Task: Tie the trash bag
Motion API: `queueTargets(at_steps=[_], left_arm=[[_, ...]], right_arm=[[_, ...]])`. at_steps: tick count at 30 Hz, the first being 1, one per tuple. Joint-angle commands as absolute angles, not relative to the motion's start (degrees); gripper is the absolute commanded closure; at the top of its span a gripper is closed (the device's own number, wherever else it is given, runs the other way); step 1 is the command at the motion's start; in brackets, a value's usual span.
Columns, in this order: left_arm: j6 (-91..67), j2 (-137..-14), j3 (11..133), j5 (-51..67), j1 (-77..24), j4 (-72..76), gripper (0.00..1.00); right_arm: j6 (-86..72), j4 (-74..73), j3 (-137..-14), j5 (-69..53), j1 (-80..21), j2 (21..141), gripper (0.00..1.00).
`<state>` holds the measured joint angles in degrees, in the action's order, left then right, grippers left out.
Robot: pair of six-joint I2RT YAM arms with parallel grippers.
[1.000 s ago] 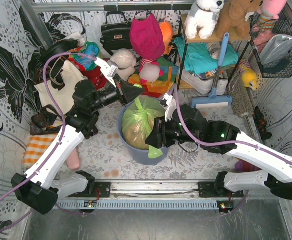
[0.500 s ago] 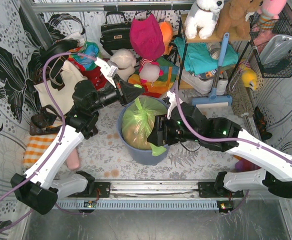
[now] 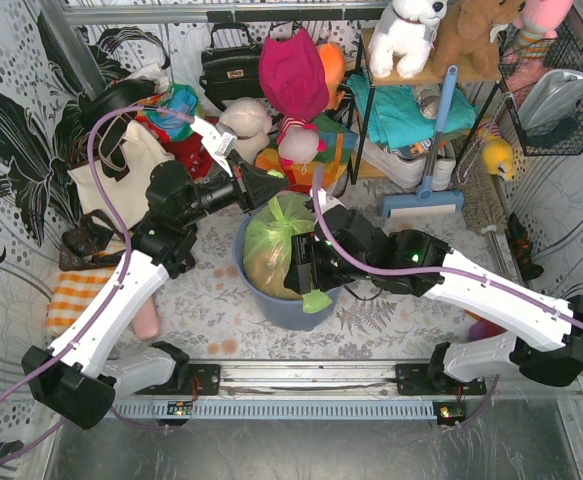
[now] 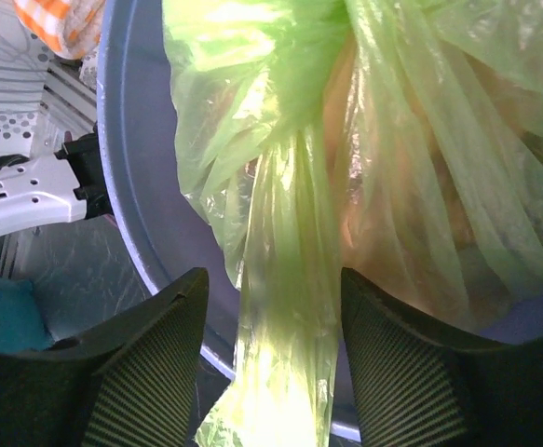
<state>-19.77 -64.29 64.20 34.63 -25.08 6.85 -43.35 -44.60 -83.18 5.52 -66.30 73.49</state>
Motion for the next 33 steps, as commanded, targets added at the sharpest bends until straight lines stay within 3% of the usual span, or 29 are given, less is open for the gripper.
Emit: queueTargets(at_steps=[1, 10, 22, 28, 33], left_arm=[[-19.6, -63.0, 63.8, 35.1, -25.0, 9.7, 1.0], [-19.2, -63.3, 63.7, 34.3, -24.9, 9.9, 1.0], [-13.1, -66.9, 73.9, 23.8, -24.9, 4.3, 1.0], [-15.2, -68.8, 61.5, 19.5, -24.9, 9.8, 1.0], [-13.9, -72.0, 62.4, 16.9, -24.9, 7.0, 1.0]], right_arm=[[-41.9, -42.1, -83.1, 3.4, -66.5, 74.4, 0.45], [-41.6, -40.1, -84.4, 2.9, -66.6, 71.5, 1.0], [-34.2, -32.9, -94.0, 0.4, -66.6, 68.8, 1.0], [-44.6, -22.3, -69.4, -7.3, -66.6, 60.3, 1.0], [-46.2, -19.6, -67.0, -7.9, -66.6, 58.7, 1.0]])
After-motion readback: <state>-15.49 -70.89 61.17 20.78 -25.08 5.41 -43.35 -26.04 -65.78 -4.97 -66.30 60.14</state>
